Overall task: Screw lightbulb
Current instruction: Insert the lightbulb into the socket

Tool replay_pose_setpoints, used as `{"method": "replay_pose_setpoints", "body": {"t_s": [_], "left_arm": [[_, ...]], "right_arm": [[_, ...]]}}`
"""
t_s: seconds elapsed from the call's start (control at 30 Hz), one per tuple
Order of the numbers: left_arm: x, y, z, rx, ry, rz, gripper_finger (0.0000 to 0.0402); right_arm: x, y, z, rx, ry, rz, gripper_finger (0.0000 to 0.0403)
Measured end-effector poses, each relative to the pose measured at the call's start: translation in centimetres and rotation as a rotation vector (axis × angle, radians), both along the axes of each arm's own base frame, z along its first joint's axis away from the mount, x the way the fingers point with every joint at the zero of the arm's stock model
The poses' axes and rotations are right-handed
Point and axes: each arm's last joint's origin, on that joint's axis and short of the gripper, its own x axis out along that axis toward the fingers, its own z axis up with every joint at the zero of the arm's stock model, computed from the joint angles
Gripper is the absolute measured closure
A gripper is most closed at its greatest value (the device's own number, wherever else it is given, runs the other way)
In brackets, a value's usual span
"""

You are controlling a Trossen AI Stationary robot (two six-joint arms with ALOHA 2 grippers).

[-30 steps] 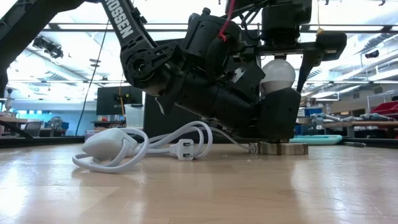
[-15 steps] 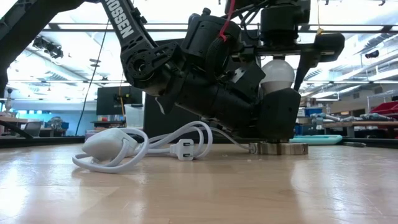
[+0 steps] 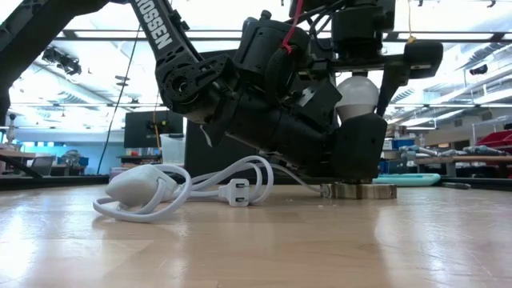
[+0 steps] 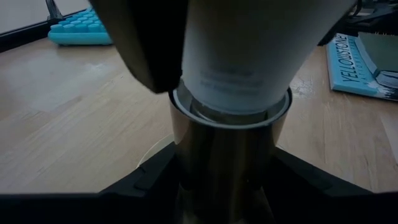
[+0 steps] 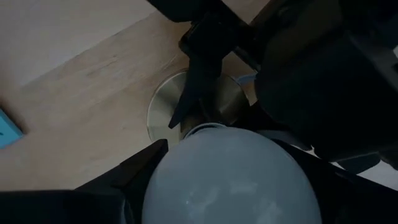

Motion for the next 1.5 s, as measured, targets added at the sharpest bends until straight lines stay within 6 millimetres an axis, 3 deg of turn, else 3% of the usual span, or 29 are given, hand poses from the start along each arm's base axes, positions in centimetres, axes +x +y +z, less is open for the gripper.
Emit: {"method": "replay_pose_setpoints", "body": {"t_s": [0.17,0.37,1.5], "left_arm": [[0.0,0.01,0.0,0.0,-0.001,0.004,0.0196],[-0.01,0.02,0.01,0.0,-0.002,0.009,0.0196],[-0.02,-0.03,0.03,-0.003,-0.005,0.016,0.0196]], "right_arm": [[0.0,0.12,0.0,0.01,0.0,-0.056,0.0145],[0.05,0.12,0.01,0.027,-0.004,-0.172,0.0129],[0.29,0.1,0.05,0.192,-0.02,-0.979,0.0131]]}}
